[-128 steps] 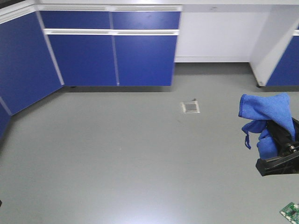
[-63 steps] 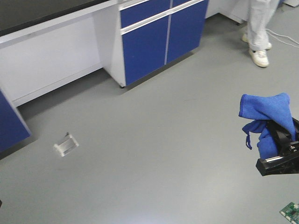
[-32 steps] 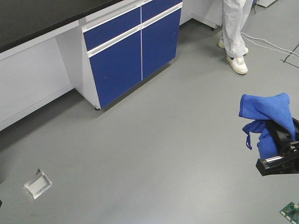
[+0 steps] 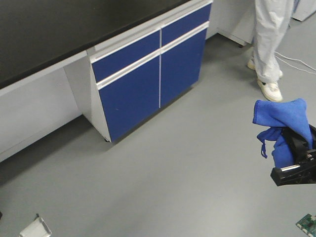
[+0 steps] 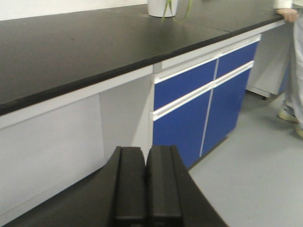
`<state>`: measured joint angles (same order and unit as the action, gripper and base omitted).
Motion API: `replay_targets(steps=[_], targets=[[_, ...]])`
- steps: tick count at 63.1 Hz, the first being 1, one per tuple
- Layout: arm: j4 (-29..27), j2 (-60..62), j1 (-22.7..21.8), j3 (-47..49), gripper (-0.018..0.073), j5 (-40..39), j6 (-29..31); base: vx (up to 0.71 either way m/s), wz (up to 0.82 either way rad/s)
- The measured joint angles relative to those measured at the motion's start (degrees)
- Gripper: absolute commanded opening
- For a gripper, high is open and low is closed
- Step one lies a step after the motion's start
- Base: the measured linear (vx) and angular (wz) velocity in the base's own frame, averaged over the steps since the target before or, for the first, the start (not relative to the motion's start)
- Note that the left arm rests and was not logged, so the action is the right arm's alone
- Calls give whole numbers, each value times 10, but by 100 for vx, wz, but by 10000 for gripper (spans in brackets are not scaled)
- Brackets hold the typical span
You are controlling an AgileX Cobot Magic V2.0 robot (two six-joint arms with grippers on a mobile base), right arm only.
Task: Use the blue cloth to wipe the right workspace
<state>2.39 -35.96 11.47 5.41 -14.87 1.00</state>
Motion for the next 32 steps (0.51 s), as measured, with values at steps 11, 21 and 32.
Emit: replay_targets(steps=[11,21,32], targets=[[0,0,0,0,0,0,0,39,37],[0,0,0,0,0,0,0,36,51],[0,0,0,0,0,0,0,34,58]])
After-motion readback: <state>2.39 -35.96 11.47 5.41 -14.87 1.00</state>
